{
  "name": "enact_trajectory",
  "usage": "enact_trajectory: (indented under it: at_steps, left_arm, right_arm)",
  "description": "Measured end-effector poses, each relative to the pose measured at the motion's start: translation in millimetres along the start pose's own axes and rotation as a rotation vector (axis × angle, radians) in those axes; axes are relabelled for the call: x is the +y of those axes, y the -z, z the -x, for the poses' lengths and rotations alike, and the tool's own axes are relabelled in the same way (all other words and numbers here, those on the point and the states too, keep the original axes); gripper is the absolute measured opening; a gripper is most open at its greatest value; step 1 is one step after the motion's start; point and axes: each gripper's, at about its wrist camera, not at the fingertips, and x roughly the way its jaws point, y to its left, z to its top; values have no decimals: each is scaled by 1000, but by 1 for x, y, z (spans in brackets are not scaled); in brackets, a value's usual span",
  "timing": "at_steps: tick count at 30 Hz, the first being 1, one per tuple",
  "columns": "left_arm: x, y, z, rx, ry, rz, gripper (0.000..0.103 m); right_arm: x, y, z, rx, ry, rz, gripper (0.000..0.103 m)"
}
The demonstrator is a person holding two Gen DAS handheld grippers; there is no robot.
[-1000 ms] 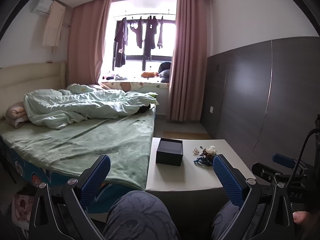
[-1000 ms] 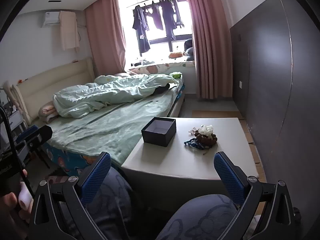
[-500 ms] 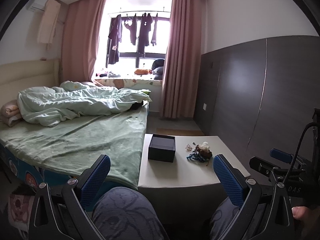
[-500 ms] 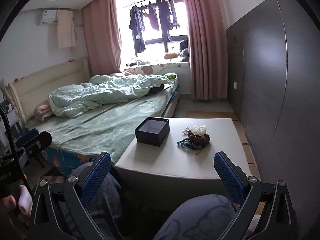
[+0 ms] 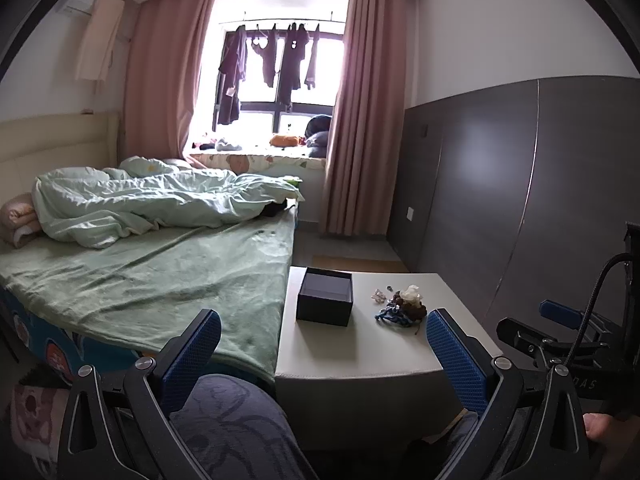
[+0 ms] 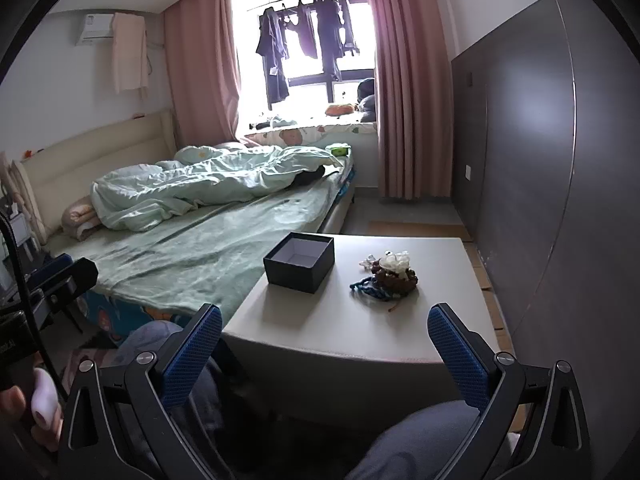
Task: Organize jewelry
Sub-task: 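Move both tools toward the jewelry pile on the white table, then close the right gripper on the white tissue in the jewelry pile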
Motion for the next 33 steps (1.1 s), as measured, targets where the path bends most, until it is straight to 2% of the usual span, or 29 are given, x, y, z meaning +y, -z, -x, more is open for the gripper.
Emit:
enact_trajectory:
  at_steps: [7, 10, 19, 26, 31, 33]
  left_arm:
    - [4, -4, -16, 11, 10, 9, 103]
    - [3, -9, -28, 17, 16, 8, 103]
    - [-2, -19, -63, 27, 33, 18, 103]
    - [-7, -20, -98, 68, 43, 22, 101]
    - [-11, -17, -125, 99, 36, 29, 98]
    - [-14, -16, -135, 109, 26, 34, 95]
  right_arm:
    - [-9, -5, -14, 11, 3, -5, 103]
    - [-20, -8, -21, 14, -18, -25, 103]
    - [-63, -16, -55, 64, -9, -83, 103]
    - [-91, -20, -86, 103, -42, -108, 103]
    - [-107, -24, -117, 148, -86, -94, 96]
    - [-112, -26, -133, 173, -104, -80, 88]
